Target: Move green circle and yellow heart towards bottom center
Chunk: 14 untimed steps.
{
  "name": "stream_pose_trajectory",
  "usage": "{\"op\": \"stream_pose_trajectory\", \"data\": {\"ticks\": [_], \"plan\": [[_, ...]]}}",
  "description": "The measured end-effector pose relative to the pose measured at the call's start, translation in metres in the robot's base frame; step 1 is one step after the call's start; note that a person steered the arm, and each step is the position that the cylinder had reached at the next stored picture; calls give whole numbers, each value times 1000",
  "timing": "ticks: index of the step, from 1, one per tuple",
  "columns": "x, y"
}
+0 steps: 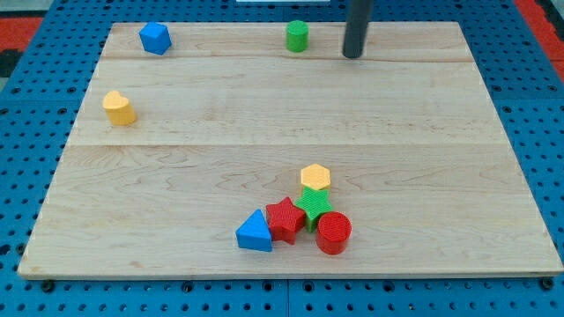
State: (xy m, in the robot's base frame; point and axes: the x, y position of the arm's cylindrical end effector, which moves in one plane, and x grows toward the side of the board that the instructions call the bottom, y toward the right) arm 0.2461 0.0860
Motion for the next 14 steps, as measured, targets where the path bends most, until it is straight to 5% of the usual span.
{"op": "stream_pose_trajectory", "data": {"ticks": [1, 3, 5, 6, 8, 11, 13, 14], "plan": [[-45, -51], [1, -159], [-22, -173], [25, -191], [93, -166], [156, -210], [124, -173], [197, -107]]}}
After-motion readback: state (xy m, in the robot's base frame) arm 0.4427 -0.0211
